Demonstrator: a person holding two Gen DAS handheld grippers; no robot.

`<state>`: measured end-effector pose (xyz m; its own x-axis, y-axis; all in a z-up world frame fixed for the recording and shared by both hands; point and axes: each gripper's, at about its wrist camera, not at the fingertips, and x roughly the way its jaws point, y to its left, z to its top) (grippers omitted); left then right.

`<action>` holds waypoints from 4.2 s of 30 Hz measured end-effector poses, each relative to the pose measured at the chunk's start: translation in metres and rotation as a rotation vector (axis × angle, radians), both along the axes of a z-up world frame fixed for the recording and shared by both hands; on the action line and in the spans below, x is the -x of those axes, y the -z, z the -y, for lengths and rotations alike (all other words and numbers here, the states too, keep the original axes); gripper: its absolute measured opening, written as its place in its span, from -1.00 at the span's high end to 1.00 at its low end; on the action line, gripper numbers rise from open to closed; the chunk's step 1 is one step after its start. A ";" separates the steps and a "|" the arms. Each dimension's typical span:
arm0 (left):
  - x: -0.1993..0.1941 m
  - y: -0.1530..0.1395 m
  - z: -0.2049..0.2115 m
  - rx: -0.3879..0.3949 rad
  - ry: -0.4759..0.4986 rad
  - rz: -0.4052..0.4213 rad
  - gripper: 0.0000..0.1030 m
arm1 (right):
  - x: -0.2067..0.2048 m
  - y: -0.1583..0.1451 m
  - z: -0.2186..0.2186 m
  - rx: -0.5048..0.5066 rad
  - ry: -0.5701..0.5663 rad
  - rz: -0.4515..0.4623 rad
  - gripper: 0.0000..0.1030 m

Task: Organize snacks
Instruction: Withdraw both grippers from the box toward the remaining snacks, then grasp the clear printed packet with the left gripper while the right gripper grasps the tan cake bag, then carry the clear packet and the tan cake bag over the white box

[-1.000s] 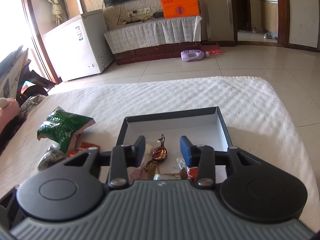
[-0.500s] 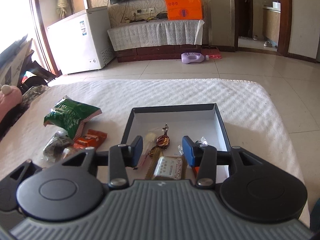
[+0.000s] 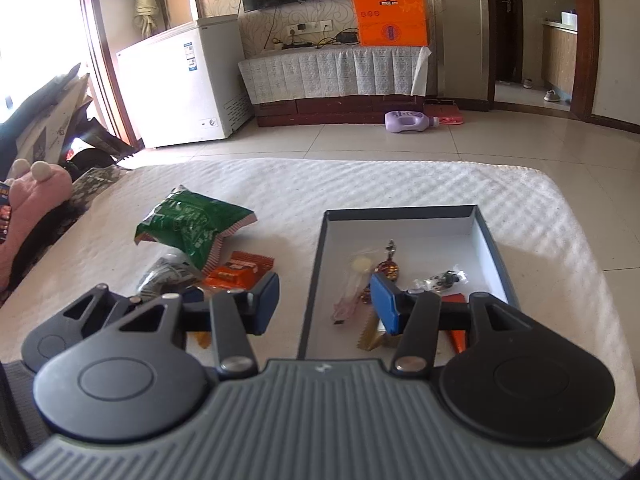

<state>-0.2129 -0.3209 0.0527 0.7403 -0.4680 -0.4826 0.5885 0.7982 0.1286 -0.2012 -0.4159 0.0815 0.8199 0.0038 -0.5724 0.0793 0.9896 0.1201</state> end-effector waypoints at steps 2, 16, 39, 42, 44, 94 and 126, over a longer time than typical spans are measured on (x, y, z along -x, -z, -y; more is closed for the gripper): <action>-0.006 0.001 -0.009 -0.003 -0.025 0.003 -0.82 | -0.003 0.000 -0.005 0.001 -0.008 0.002 -0.03; -0.066 0.019 -0.058 0.023 -0.101 -0.071 -0.79 | -0.009 -0.004 -0.011 -0.019 -0.016 0.014 -0.03; -0.108 0.037 -0.124 0.002 -0.257 -0.206 -0.31 | -0.051 0.037 -0.070 -0.020 -0.166 -0.158 -0.03; -0.107 0.038 -0.126 -0.016 -0.261 -0.213 -0.24 | -0.057 0.043 -0.076 -0.038 -0.160 -0.181 -0.03; -0.104 0.036 -0.130 -0.017 -0.278 -0.228 -0.18 | -0.060 0.046 -0.079 -0.058 -0.153 -0.193 -0.03; -0.091 0.024 -0.142 -0.033 -0.318 -0.226 -0.13 | -0.016 0.021 -0.116 0.097 -0.298 -0.146 -0.04; -0.043 -0.005 -0.058 0.020 -0.150 -0.184 -0.13 | 0.066 -0.038 -0.044 0.061 -0.115 0.058 0.00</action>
